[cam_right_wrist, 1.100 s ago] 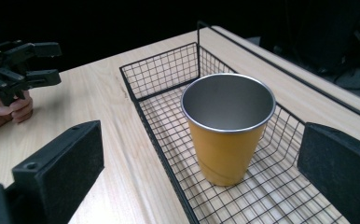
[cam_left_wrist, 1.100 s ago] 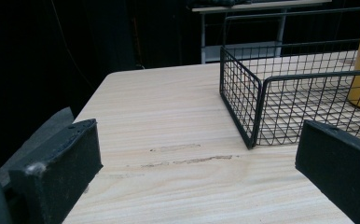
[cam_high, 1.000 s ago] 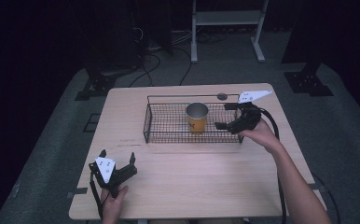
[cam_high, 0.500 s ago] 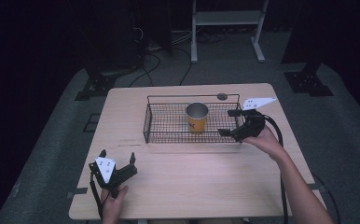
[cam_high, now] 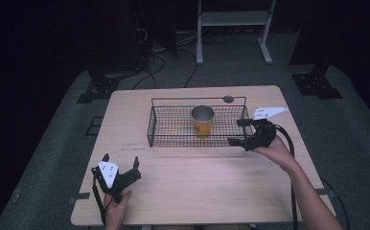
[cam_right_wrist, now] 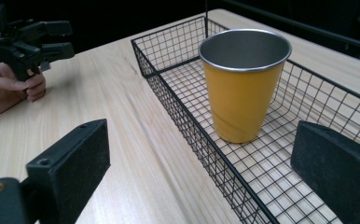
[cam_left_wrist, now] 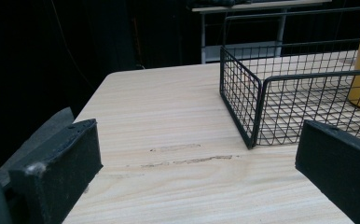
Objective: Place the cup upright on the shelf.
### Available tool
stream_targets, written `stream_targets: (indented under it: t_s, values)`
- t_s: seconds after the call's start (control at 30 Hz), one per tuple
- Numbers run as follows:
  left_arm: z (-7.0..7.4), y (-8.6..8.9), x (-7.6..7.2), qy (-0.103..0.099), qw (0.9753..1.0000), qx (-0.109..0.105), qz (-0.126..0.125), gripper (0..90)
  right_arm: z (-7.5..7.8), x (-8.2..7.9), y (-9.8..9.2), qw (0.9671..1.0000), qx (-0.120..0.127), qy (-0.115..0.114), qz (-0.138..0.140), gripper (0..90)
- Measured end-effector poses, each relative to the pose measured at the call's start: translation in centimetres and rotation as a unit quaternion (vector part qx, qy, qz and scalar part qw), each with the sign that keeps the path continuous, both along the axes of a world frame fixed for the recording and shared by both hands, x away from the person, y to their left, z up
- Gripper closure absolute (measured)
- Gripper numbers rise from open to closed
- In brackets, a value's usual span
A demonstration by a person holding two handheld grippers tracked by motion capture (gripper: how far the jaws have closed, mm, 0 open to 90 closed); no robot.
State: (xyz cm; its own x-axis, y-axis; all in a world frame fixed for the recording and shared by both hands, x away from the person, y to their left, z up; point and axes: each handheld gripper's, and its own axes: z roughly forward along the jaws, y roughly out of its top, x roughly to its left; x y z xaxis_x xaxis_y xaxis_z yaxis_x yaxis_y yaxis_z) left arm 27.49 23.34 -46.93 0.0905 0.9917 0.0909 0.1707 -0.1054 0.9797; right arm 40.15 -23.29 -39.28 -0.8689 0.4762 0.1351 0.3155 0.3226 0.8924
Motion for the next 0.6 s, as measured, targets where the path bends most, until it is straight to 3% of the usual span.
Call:
stream_targets:
  t_s: [0.6]
  values:
    - [0.0, 0.0, 0.0, 0.001, 1.0, 0.001, 0.0, 0.0, -1.2, -1.5, -1.0, 0.9999, -0.003, 0.012, -0.002, 4.6]
